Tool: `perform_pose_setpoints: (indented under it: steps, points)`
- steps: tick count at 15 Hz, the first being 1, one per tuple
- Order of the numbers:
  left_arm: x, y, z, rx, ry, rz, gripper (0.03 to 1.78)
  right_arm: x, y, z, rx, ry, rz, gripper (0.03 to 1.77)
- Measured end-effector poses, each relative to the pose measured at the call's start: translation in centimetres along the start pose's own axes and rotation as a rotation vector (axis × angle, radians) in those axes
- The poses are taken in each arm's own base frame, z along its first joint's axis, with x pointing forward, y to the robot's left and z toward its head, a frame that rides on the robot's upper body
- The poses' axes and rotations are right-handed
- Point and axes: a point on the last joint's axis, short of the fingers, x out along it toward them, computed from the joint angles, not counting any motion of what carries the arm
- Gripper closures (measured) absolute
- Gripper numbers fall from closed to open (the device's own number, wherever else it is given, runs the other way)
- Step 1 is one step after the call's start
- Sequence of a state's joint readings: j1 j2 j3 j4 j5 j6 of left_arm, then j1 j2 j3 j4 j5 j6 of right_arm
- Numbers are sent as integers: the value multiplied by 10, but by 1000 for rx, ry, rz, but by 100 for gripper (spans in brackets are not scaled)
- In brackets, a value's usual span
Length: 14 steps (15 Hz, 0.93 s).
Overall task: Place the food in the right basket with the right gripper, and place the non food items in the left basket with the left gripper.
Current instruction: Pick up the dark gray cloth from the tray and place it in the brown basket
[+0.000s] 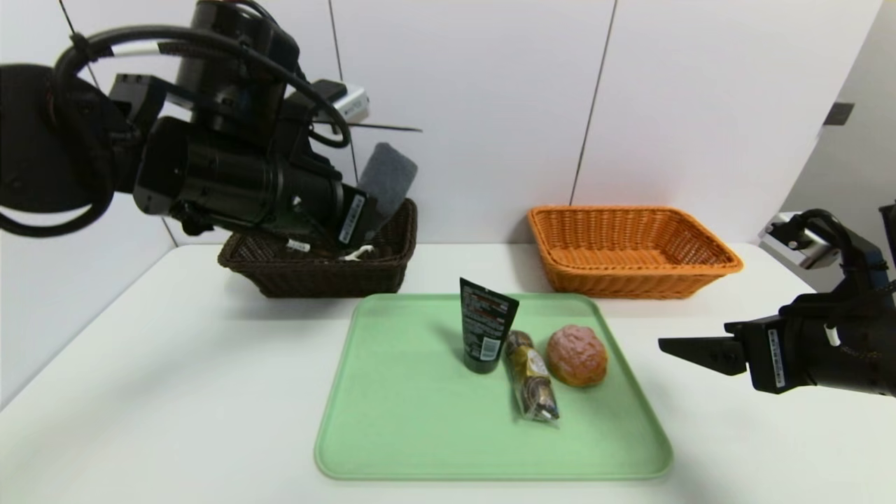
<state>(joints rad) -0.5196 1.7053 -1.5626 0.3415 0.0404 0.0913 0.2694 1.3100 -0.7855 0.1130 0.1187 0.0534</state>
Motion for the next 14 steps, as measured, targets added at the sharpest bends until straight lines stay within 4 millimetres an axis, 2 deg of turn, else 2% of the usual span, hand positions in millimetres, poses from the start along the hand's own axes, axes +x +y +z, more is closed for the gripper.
perform_pose_setpoints:
  steps: [2, 5, 10, 13, 14]
  points:
    - [9, 23, 14, -32, -3, 60, 149, 0, 0, 0, 0, 1, 0, 10]
    - [45, 52, 16, -75, 32, 123, 149, 0, 0, -2, 1, 5, -1, 10]
    - [111, 84, -12, -161, 141, 173, 149, 1, 0, -2, 3, 6, -1, 10]
    - [132, 93, -27, -198, 191, 186, 149, 1, -1, -2, 4, 6, -3, 10]
    - [136, 94, -30, -201, 208, 187, 144, 1, -1, -2, 5, 6, -4, 10]
